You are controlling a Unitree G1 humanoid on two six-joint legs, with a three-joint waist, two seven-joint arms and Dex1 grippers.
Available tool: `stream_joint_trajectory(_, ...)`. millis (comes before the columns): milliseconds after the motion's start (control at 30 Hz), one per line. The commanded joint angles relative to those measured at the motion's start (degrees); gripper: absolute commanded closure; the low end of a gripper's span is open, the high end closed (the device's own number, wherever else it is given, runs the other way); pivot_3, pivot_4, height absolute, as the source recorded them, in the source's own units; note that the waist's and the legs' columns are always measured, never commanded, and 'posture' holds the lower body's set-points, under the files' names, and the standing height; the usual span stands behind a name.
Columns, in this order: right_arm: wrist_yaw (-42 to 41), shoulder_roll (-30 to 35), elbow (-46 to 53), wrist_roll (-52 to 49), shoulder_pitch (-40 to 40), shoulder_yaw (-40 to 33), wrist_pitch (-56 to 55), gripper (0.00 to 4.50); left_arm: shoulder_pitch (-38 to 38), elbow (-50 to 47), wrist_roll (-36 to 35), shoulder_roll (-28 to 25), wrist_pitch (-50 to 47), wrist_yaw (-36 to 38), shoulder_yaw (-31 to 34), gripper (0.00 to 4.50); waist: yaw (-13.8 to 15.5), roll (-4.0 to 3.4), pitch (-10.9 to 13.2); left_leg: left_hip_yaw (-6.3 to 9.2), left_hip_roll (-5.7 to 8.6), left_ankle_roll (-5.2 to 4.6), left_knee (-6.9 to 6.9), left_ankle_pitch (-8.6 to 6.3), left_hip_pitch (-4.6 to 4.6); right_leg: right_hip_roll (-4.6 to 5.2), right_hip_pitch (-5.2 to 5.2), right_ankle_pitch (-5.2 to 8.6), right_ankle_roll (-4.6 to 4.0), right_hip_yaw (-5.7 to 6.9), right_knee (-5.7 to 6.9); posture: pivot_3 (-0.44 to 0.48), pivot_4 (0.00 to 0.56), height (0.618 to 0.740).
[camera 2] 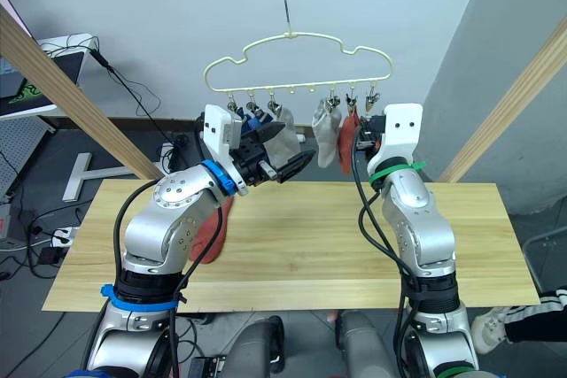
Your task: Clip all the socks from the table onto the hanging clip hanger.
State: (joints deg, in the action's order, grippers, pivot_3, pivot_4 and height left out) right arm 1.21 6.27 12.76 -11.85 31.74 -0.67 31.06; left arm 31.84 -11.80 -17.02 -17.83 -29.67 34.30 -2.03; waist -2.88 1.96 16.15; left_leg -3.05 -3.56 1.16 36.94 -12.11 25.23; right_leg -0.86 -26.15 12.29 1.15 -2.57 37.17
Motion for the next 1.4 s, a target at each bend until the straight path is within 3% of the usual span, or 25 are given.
stream_joint_trajectory(33,-0.2,-0.3,0.5,1.1,1.5,-0.6,-2.3,3.23,0.9,-3.0,-0.9,-0.3,0.7,-0.3,0.4,0.00,0.0,0.00,0.0,0.00,0.00,0.00,0.00,0.00,0.00,-0.01,0.00,0.00,0.00,0.00,0.00,-0.015,0.280,0.740)
stream_joint_trajectory(100,-0.2,-0.5,-0.1,1.3,1.8,-0.8,-2.6,3.23,1.0,-3.1,-0.8,-0.3,0.7,-0.4,0.3,0.00,0.0,0.00,0.0,0.01,0.00,0.00,-0.01,0.00,0.00,-0.01,0.00,0.00,0.00,0.01,0.00,-0.010,0.273,0.740)
stream_joint_trajectory(200,-0.4,-0.7,-0.7,1.8,2.0,-0.9,-2.9,2.66,1.1,-2.9,-0.6,-0.3,1.0,-0.5,0.3,0.00,0.1,0.00,0.0,0.00,0.00,0.00,-0.01,0.00,0.00,-0.01,0.00,0.00,-0.01,0.01,0.00,-0.010,0.273,0.740)
stream_joint_trajectory(400,0.1,-0.9,-1.2,2.4,2.3,-1.2,-3.1,0.57,1.3,-3.0,-0.7,-0.2,0.9,-0.6,0.2,0.00,0.1,0.00,0.0,0.00,0.00,0.00,0.01,0.00,0.00,0.00,0.00,-0.01,-0.01,0.00,0.02,-0.010,0.273,0.740)
stream_joint_trajectory(633,0.5,-1.1,-2.0,2.3,2.8,-2.0,-3.7,0.57,1.5,-3.0,-0.7,0.0,1.0,-0.7,-0.1,0.00,0.1,0.00,0.0,0.00,0.00,0.00,0.01,0.00,0.00,0.00,0.00,-0.01,-0.01,0.01,0.04,-0.010,0.273,0.740)
stream_joint_trajectory(767,0.5,-1.2,-2.3,2.6,3.0,-2.4,-3.9,1.46,1.5,-3.1,-0.7,-0.1,1.0,-0.6,-0.2,0.00,0.2,0.00,0.0,0.00,0.00,0.00,0.01,0.00,0.00,-0.01,0.00,-0.01,-0.01,0.00,0.04,-0.010,0.273,0.740)
stream_joint_trajectory(833,0.5,-1.2,-2.4,2.8,3.1,-2.5,-3.8,2.22,1.6,-3.0,-0.6,-0.1,1.1,-0.6,-0.2,0.00,0.2,0.00,0.0,0.00,0.00,0.00,0.01,0.00,0.00,0.00,0.00,-0.01,-0.02,0.00,0.04,-0.010,0.273,0.740)
stream_joint_trajectory(1400,0.3,-1.8,-9.6,4.6,7.3,-3.4,-7.8,2.22,2.8,-2.5,-0.1,-0.2,1.6,-1.0,-0.3,0.00,0.2,0.00,0.0,0.00,0.01,0.00,0.03,0.00,0.00,-0.01,0.00,-0.03,-0.05,0.00,0.07,0.000,0.284,0.740)
